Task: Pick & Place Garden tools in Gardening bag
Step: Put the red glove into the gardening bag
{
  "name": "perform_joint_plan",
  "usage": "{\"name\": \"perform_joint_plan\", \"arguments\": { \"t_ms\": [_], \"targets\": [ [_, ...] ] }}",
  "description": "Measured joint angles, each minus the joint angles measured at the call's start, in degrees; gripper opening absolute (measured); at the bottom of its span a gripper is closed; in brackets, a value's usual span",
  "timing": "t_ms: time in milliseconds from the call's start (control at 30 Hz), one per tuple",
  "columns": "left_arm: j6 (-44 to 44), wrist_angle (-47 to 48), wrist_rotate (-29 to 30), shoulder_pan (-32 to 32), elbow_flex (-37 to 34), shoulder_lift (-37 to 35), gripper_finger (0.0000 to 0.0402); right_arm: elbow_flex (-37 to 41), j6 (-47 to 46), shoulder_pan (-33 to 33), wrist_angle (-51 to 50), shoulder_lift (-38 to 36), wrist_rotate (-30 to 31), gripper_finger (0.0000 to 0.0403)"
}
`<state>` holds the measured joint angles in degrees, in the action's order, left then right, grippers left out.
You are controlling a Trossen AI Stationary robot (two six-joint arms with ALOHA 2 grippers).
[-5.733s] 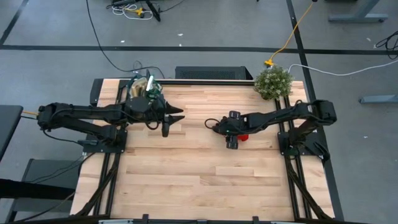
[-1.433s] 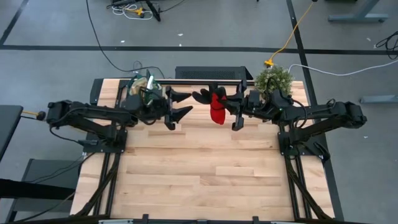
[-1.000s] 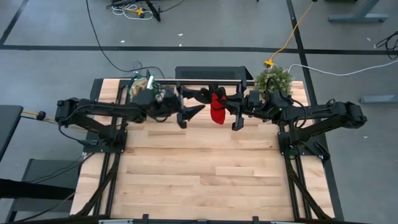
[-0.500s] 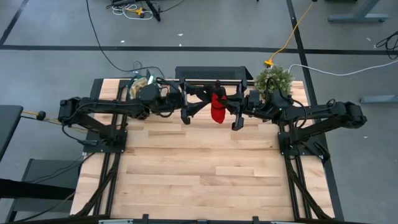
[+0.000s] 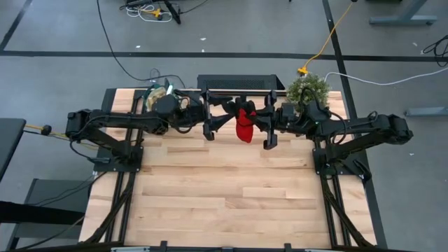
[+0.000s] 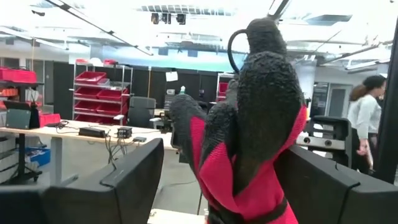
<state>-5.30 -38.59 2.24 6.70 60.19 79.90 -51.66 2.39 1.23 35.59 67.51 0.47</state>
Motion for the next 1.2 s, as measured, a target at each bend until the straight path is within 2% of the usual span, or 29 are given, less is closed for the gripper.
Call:
{"name": "perform_joint_plan", "arguments": {
  "t_ms": [433, 1200],
  "targets": [
    [-1.88, -0.15, -5.44, -0.17, 0.0, 0.0, 0.0303, 0.0, -0.44, 0.0, -0.35, 0.66, -0.07, 0.0011],
    [-3.41, 0.72, -6.16, -0.2, -0.02, 0.0, 0.0303, 0.0, -1.92, 0.0, 1.98, 0.7, -0.07, 0.0011]
  ]
}}
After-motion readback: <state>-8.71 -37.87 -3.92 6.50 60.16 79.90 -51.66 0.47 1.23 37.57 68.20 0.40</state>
